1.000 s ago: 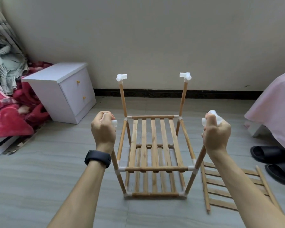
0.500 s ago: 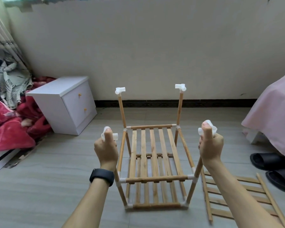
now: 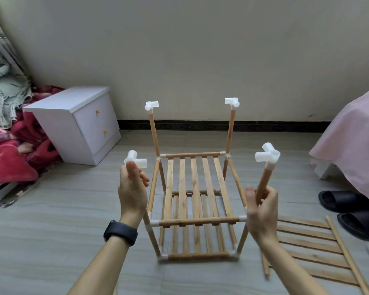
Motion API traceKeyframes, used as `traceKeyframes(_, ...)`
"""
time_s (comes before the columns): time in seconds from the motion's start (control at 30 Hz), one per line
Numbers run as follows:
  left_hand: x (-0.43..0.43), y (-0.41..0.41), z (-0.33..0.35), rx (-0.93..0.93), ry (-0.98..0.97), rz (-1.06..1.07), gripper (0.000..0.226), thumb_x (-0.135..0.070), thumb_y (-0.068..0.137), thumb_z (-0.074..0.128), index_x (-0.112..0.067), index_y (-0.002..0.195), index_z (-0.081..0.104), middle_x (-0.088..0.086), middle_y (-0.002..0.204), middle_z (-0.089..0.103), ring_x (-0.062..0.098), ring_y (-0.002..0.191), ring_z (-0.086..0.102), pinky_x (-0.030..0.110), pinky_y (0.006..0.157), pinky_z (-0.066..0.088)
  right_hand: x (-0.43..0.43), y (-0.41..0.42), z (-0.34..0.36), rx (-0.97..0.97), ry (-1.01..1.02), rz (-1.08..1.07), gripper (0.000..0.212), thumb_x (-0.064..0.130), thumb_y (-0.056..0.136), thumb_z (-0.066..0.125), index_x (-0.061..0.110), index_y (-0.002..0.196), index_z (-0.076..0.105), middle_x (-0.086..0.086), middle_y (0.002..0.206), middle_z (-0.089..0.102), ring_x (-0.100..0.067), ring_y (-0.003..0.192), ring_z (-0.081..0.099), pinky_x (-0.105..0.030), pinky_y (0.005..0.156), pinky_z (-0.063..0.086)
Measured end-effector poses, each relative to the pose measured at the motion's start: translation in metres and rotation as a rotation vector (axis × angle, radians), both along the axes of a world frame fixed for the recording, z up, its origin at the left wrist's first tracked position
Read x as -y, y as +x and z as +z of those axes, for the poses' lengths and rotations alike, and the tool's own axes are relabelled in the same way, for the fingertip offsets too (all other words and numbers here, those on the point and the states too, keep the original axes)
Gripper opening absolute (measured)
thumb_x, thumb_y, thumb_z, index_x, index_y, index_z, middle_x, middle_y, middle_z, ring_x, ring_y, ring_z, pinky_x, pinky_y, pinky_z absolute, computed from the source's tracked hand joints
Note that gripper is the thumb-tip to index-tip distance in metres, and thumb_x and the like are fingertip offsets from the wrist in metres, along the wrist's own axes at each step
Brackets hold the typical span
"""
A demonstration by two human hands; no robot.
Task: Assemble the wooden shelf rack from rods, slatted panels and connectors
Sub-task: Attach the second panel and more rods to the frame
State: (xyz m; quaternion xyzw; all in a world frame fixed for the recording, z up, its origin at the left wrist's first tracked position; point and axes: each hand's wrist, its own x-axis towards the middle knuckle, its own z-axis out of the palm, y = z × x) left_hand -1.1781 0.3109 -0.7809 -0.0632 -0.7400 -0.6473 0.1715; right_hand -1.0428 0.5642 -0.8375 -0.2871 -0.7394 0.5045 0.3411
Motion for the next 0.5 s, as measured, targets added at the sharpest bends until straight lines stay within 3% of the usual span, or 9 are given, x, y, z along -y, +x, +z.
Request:
traceKeyframes(0.03,0.006,0.004,-0.012,-0.010,-0.083,-0.018,0.077,-0.090,0.082,0.015,-0.024,0.102,0.049,-0.009,0.083,0.063,0.005,0.072,0.061,0.019,0.062,0.048,0.008,0.008,-0.018,0.056,0.008,-0.051,0.043,0.046,0.092,0.068,0.019,0.115,0.044,-0.005,0.109,0.048,-0.013,0.088,0.052,-0.040,0.083,0.054)
traceKeyframes(0.1,0.022,0.014,-0.043,0.034,-0.244,-0.044,0.066,-0.085,0.087,0.014,-0.034,0.116,0.042,-0.013,0.103,0.062,0.001,0.088,0.062,0.022,0.066,0.044,0.026,0.023,-0.046,0.118,0.005,-0.117,0.050,0.019,0.090,0.075,0.017,0.127,0.042,-0.009,0.126,0.042,-0.009,0.101,0.046,-0.041,0.092,0.050)
traceKeyframes(0.17,0.043,0.023,-0.080,0.122,-0.352,-0.039,0.060,-0.081,0.090,0.020,-0.039,0.129,0.038,-0.015,0.114,0.058,-0.001,0.097,0.059,0.025,0.073,0.044,0.046,0.032,-0.065,0.186,0.068,-0.064,0.050,0.012,0.088,0.076,0.017,0.126,0.045,-0.006,0.127,0.044,-0.011,0.112,0.043,-0.046,0.101,0.046)
traceKeyframes(0.23,0.065,0.030,-0.118,0.247,-0.382,-0.004,0.055,-0.071,0.096,0.033,-0.034,0.136,0.037,-0.011,0.125,0.054,0.011,0.113,0.056,0.032,0.086,0.045,0.062,0.032,-0.078,0.249,0.238,0.084,0.047,0.009,0.084,0.078,0.014,0.123,0.052,-0.003,0.124,0.047,-0.021,0.118,0.046,-0.050,0.105,0.045)
traceKeyframes(0.37,0.106,0.047,-0.182,0.454,-0.483,0.061,0.054,-0.041,0.101,0.053,-0.023,0.149,0.033,-0.002,0.148,0.048,0.020,0.125,0.052,0.041,0.098,0.048,0.088,0.002,-0.075,0.248,0.689,0.428,0.050,0.020,0.079,0.083,0.012,0.123,0.059,-0.006,0.128,0.053,-0.023,0.121,0.048,-0.040,0.105,0.045)
traceKeyframes(0.5,0.134,0.055,-0.223,0.758,-0.626,0.080,0.059,-0.035,0.097,0.057,-0.018,0.149,0.035,0.014,0.138,0.050,0.033,0.122,0.052,0.045,0.099,0.048,0.108,-0.051,-0.065,0.393,0.919,0.611,0.062,0.055,0.088,0.060,0.023,0.140,0.049,-0.005,0.151,0.045,-0.026,0.144,0.035,-0.051,0.113,0.040)
